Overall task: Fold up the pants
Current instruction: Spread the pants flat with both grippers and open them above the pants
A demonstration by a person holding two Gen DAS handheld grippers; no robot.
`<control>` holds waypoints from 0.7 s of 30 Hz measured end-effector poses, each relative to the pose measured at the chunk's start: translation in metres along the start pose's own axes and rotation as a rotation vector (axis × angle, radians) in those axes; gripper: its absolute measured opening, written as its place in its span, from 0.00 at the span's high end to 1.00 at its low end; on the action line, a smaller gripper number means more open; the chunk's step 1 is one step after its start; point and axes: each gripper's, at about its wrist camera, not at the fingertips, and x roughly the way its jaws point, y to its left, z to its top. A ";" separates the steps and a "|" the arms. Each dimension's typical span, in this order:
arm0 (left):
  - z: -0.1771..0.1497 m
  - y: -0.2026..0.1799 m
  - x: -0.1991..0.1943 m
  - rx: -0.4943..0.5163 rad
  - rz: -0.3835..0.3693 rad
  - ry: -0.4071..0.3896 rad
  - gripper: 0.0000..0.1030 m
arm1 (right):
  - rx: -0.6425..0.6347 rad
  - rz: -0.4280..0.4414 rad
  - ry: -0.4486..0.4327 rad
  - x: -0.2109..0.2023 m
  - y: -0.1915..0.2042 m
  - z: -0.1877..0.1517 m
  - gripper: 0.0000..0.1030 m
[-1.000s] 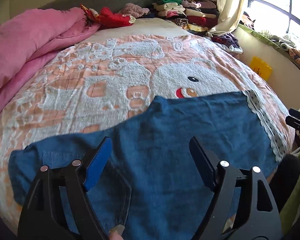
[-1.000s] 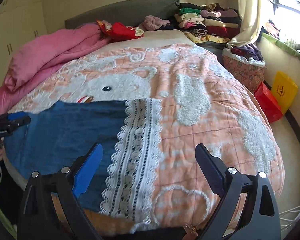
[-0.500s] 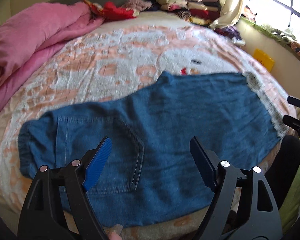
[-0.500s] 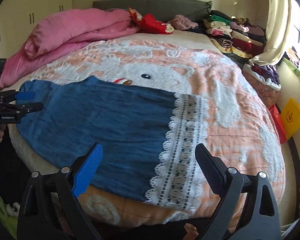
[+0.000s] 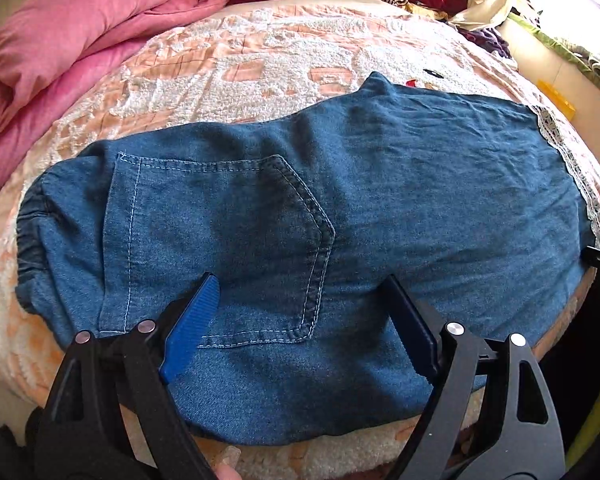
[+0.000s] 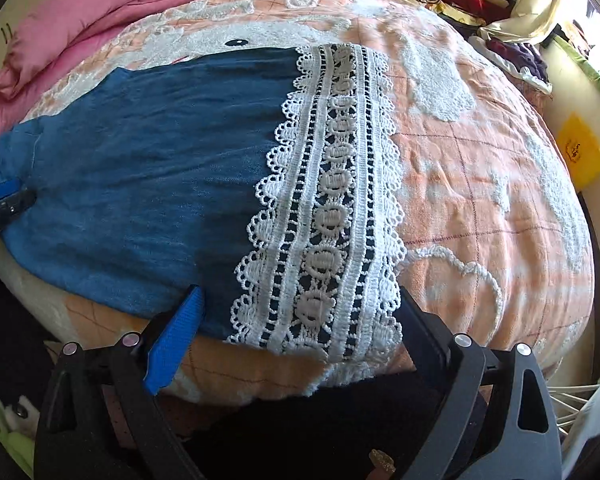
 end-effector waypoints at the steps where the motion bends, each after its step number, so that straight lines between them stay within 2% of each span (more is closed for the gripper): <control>1: 0.000 0.000 0.000 0.000 -0.001 -0.002 0.25 | -0.003 -0.004 0.001 0.001 0.001 0.001 0.11; 4: 0.001 0.000 -0.003 -0.007 -0.007 -0.005 0.25 | -0.002 -0.007 -0.008 -0.001 0.001 0.002 0.11; 9: 0.004 -0.001 -0.013 -0.024 -0.025 -0.018 0.25 | 0.005 -0.006 -0.073 -0.020 0.002 -0.001 0.10; 12: 0.005 -0.003 -0.020 -0.023 -0.023 -0.031 0.18 | 0.011 0.012 -0.122 -0.034 0.001 -0.001 0.10; 17: 0.008 -0.008 -0.032 -0.009 -0.027 -0.058 0.17 | 0.014 0.026 -0.163 -0.050 0.002 -0.003 0.10; 21: 0.010 -0.012 -0.041 0.005 -0.030 -0.079 0.12 | 0.011 0.035 -0.194 -0.061 0.007 -0.001 0.10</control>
